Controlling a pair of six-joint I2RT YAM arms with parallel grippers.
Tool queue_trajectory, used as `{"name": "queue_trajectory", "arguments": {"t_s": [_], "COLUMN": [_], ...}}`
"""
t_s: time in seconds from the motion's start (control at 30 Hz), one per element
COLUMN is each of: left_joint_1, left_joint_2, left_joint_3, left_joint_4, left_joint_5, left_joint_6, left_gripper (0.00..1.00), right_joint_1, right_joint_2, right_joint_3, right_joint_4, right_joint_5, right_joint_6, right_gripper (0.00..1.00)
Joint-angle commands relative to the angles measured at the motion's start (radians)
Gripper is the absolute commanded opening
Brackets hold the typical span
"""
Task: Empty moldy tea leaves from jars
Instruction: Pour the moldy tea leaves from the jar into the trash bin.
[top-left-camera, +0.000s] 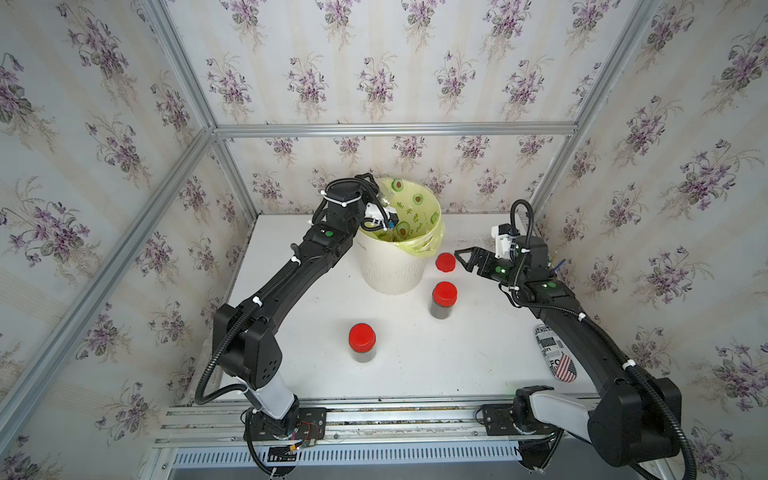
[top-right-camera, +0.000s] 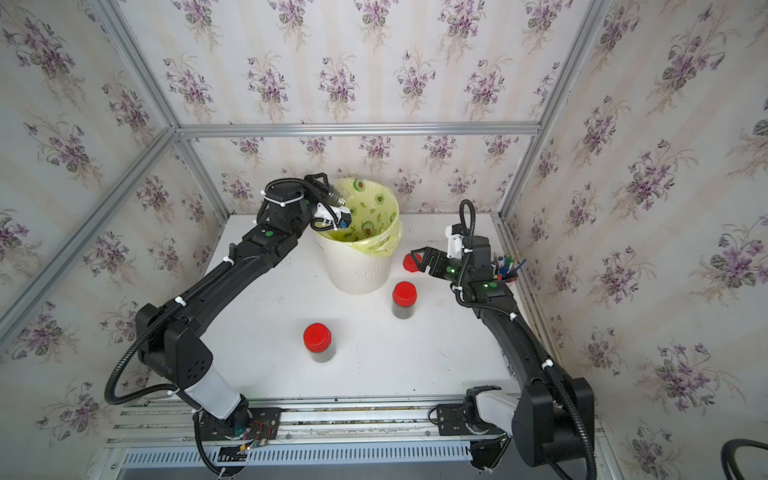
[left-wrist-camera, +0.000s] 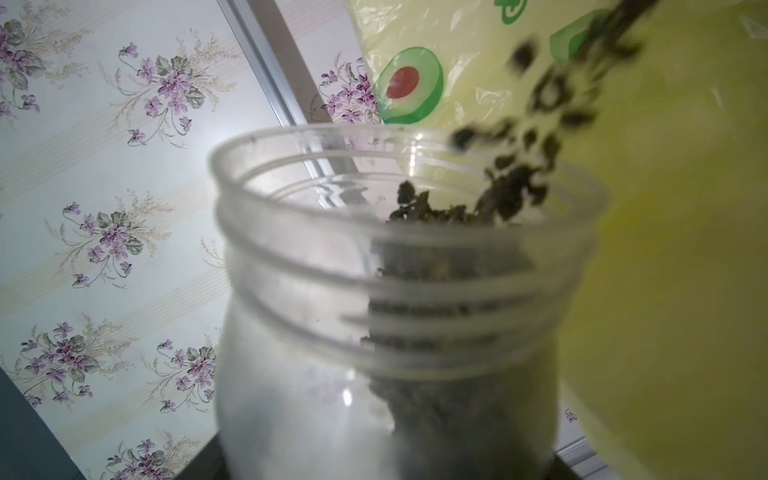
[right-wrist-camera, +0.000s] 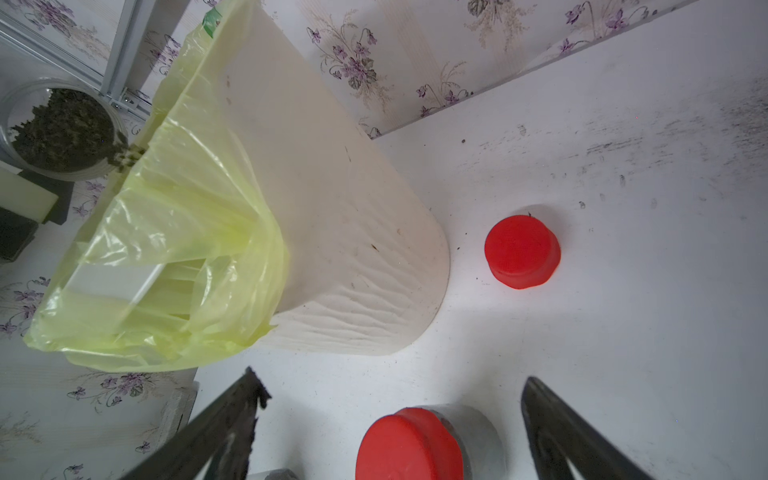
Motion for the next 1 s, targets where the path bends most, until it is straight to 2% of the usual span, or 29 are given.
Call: {"name": "queue_trajectory", "arguments": {"t_s": [0.0,0.2,0.43,0.7,0.97], "left_joint_1": [0.004,0.010,0.002,-0.012,-0.027], "left_joint_2": [0.006,0.018,-0.005,0.004,0.005], "left_joint_3": [0.035,0.102,0.047,0.125,0.106], "left_joint_4": [0.001,-0.126,-0.137,-0.186,-0.185], "left_joint_5": [-0.013,-0.019,-0.026,-0.052,-0.078], "left_joint_6": [0.226,0.212,0.202,0.239,0.240], "left_gripper": [0.49,0.50,0.49,0.50,0.50], "right_joint_1": [0.002,0.002,0.004,0.004,0.005], "right_joint_2": [0.003,0.007,-0.010,-0.036,-0.066], "right_joint_3": [0.009,0.024,-0.004,-0.019,-0.028], "right_joint_4": [0.025,0.017,0.029,0.020,0.022], "right_joint_5": [-0.011,-0.040,-0.057,-0.059,-0.075], "right_joint_6": [0.014,0.010,0.008,0.004,0.001], "right_gripper": [0.95,0.95,0.94,0.94,0.95]}}
